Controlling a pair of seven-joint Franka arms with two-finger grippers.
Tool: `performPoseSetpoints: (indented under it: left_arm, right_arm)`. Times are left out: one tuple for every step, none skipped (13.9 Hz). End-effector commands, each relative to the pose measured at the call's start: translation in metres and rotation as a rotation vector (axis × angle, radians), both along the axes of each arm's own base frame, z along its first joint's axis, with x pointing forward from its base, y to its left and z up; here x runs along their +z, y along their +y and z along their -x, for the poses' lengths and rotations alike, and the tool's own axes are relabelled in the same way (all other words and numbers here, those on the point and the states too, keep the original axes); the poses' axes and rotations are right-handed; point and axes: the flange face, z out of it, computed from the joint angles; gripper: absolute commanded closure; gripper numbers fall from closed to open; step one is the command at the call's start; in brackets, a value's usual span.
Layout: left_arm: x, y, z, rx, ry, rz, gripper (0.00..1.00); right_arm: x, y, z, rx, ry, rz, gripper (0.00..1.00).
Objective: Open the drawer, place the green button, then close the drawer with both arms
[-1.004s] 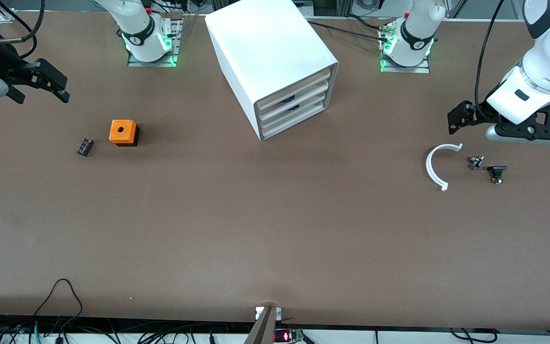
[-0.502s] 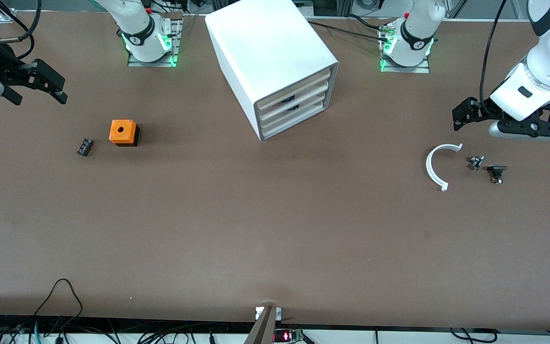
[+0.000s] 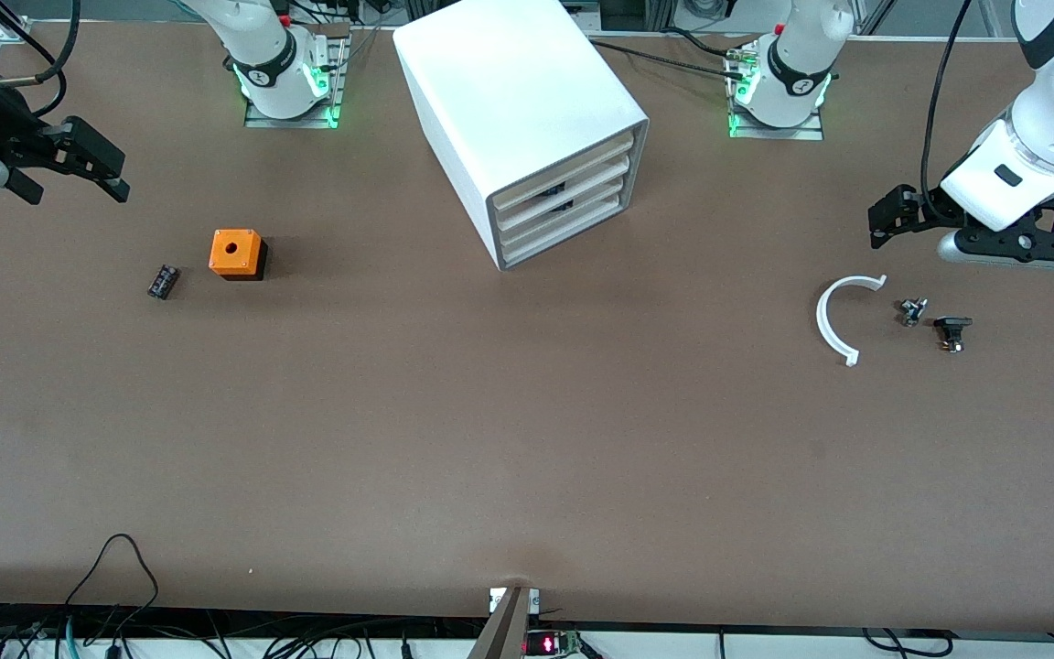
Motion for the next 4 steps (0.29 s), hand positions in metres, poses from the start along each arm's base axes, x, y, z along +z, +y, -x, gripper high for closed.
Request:
performPoseSetpoints:
  left_arm:
    - [0.0116, -0.0021, 0.0055, -0.02, 0.026, -0.009, 0.0]
    - [0.0106, -0.003, 0.0063, -0.018, 0.037, -0.008, 0.0]
    - [0.0105, -0.0027, 0.0072, -0.018, 0.04, -0.01, 0.0]
    - [0.0104, -0.0029, 0.0073, -0.016, 0.041, -0.009, 0.0]
  right_arm:
    - [0.0057, 0.0, -0.0017, -0.001, 0.003, -0.007, 0.0]
    - [0.0057, 0.0, -0.0017, -0.001, 0.003, -0.007, 0.0]
    - [0.0057, 0.0, -0.0017, -0.001, 0.003, -0.007, 0.0]
    - [0.0064, -0.0003, -0.0017, 0.0, 0.001, -0.004, 0.0]
